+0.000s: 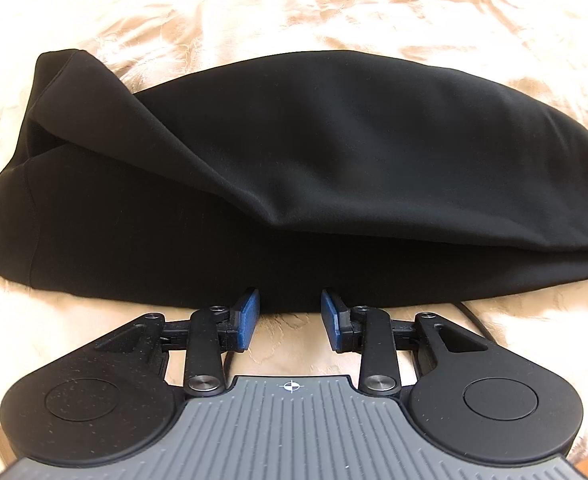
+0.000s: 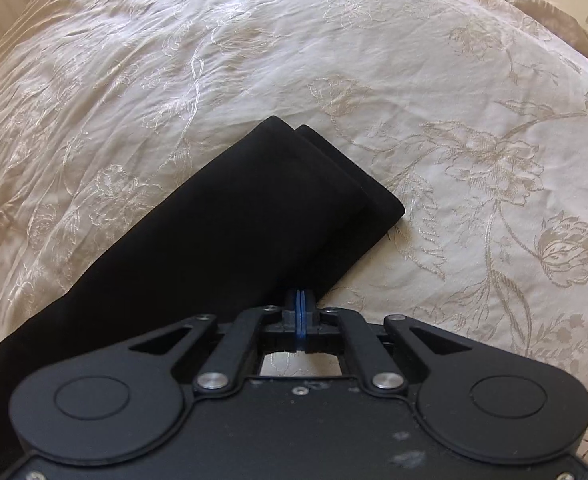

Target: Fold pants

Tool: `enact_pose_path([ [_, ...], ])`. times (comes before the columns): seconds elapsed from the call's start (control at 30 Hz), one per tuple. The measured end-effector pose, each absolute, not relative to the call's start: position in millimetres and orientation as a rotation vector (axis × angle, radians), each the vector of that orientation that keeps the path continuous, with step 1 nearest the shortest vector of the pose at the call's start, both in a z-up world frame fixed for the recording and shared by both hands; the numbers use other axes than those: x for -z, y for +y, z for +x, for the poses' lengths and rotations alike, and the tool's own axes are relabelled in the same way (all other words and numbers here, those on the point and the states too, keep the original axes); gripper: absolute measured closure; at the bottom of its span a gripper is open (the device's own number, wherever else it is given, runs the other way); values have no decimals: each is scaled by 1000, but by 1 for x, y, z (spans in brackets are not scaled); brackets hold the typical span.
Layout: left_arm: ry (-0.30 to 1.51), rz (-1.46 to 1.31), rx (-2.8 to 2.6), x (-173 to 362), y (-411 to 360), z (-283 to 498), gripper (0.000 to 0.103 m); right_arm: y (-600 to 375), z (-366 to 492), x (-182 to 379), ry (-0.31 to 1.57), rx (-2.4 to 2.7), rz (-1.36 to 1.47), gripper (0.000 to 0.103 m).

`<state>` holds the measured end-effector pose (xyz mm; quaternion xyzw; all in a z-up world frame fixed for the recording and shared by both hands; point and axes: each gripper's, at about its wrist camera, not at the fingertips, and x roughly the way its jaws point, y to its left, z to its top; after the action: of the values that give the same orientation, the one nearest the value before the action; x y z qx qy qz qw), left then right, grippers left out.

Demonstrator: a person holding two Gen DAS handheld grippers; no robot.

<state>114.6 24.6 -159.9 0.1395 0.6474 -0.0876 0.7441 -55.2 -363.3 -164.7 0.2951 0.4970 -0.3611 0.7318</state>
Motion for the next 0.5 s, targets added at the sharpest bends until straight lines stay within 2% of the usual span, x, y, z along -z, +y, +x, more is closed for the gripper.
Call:
enact_pose_path([
  [0.17, 1412, 251, 172, 150, 40, 103, 70, -373, -62, 147, 1070, 774, 603, 100],
  [0.3, 1373, 228, 125, 136, 54, 97, 70, -352, -58, 127, 1032, 612, 519, 89],
  [0.33, 1361, 223, 110, 133, 58, 95, 70, -342, -53, 123, 1028, 558, 483, 83],
  [0.5, 1323, 185, 52, 127, 77, 90, 70, -280, -26, 115, 1014, 224, 354, 79],
])
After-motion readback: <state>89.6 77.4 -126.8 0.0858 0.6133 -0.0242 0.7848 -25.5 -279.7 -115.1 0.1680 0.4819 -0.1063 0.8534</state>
